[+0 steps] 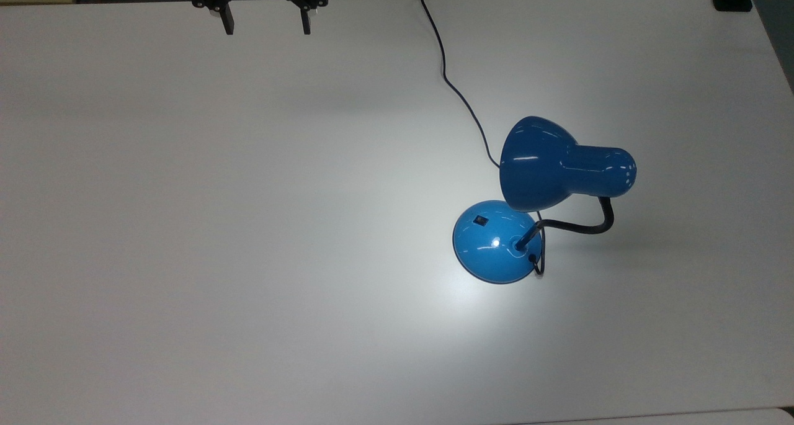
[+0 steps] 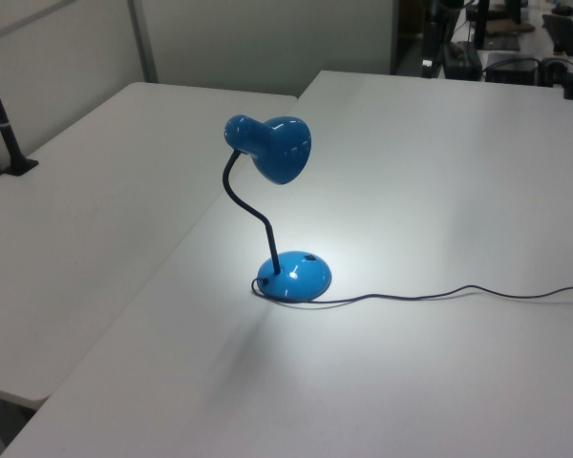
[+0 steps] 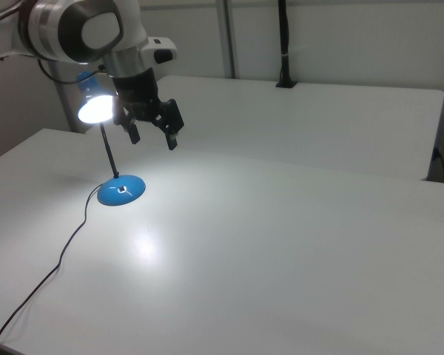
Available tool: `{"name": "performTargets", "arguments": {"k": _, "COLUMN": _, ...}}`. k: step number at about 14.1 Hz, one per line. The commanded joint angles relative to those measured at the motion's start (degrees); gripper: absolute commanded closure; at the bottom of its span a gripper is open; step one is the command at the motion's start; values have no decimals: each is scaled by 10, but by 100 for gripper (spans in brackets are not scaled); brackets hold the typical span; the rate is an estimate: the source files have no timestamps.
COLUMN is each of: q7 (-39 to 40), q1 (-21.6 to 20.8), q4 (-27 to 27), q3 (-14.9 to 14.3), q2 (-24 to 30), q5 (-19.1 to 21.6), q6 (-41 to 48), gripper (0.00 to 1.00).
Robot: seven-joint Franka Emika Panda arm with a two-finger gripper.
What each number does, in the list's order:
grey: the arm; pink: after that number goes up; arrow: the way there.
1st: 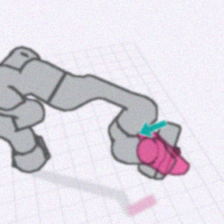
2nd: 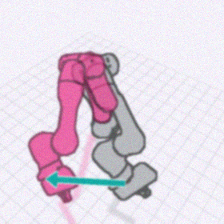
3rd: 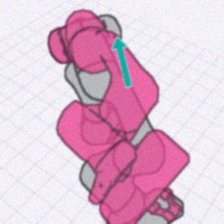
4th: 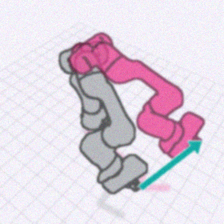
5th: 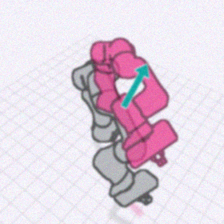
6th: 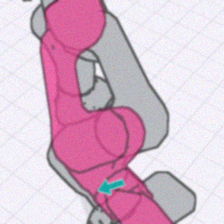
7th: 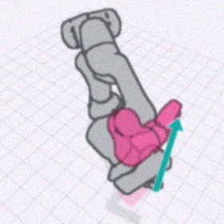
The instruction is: Turn off the lamp
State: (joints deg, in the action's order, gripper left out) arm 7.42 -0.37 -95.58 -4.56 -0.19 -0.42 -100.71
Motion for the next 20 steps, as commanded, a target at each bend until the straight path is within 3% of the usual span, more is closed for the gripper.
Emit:
{"name": "performTargets", "arguments": {"k": 1, "q7": 7, "q1": -3, "q4": -7, "q3": 0, "q2": 12, "q5": -6, "q6": 16, "gripper": 0}}
{"name": "performTargets", "arguments": {"k": 7, "q7": 23, "q1": 2, "q4": -8, "q3": -1, "q2": 16, "q5": -5, "q6": 30, "gripper": 0}}
{"name": "performTargets", "arguments": {"k": 12, "q7": 209, "q1": 5, "q4": -28, "q3": 1, "q2": 13, "q5": -5, "q6": 31, "gripper": 0}}
{"name": "performTargets", "arguments": {"k": 17, "q7": 208, "q1": -2, "q4": -38, "q3": 32, "q2": -12, "q5": -3, "q6": -3, "gripper": 0}}
{"name": "performTargets", "arguments": {"k": 20, "q7": 129, "q1": -10, "q4": -38, "q3": 39, "q2": -34, "q5": 18, "q6": -24, "gripper": 38}}
